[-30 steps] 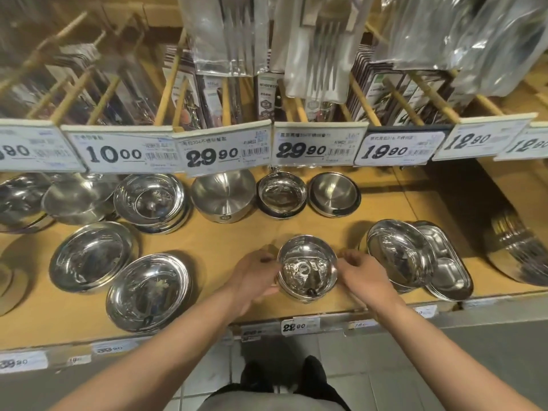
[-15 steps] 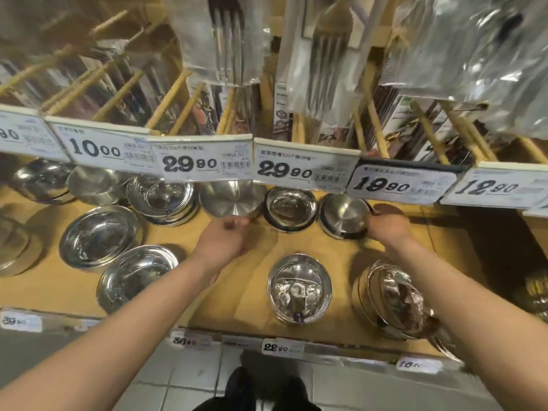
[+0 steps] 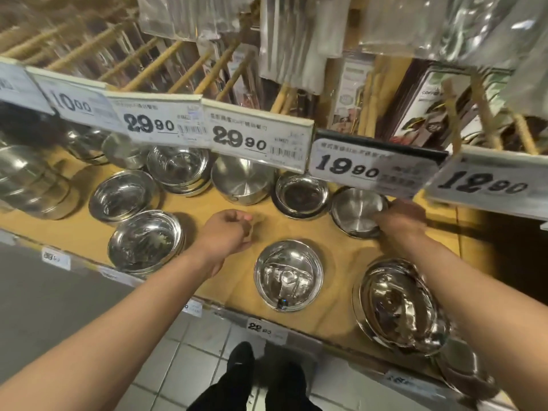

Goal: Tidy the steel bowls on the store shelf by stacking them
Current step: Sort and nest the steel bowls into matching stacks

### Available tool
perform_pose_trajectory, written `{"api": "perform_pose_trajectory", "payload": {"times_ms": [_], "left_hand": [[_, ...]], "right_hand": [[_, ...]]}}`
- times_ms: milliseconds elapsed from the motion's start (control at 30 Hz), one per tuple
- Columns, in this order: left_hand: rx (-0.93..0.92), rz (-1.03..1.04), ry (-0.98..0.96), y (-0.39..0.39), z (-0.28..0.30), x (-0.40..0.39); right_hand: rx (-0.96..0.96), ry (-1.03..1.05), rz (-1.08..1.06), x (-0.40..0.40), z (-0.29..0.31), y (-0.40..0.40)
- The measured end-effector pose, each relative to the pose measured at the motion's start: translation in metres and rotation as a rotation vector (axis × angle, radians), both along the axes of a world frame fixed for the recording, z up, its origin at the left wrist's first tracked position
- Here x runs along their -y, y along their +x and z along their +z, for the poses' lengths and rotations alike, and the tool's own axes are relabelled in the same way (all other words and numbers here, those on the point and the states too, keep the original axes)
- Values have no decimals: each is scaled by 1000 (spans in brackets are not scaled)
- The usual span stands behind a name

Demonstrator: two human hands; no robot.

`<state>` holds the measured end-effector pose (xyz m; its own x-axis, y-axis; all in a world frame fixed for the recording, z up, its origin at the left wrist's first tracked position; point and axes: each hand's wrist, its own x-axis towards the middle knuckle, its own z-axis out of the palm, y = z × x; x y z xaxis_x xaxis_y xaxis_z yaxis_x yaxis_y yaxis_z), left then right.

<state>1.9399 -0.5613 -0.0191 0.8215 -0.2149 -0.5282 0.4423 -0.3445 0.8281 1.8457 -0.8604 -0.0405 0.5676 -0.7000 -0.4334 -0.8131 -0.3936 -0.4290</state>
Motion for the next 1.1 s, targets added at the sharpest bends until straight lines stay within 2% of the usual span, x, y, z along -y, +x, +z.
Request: {"api": "perform_pose_trajectory", "payload": {"times_ms": [133, 300, 667, 767, 833, 1100], "left_hand": [[-9, -5, 5, 0, -1, 5], [6, -45, 2, 19, -3, 28], [31, -50, 246, 49, -42, 96], [-69, -3, 187, 55, -46, 102], [-145, -60, 147, 59, -49, 105], [-234, -25, 149, 62, -51, 109]], "right_hand": [[117, -60, -105, -3, 9, -10], [441, 296, -339, -15, 27, -28], [605, 452, -475, -55, 61, -73], [589, 447, -513, -67, 66, -85], [576, 451, -547, -75, 67, -94], [609, 418, -663, -93, 74, -115]]}}
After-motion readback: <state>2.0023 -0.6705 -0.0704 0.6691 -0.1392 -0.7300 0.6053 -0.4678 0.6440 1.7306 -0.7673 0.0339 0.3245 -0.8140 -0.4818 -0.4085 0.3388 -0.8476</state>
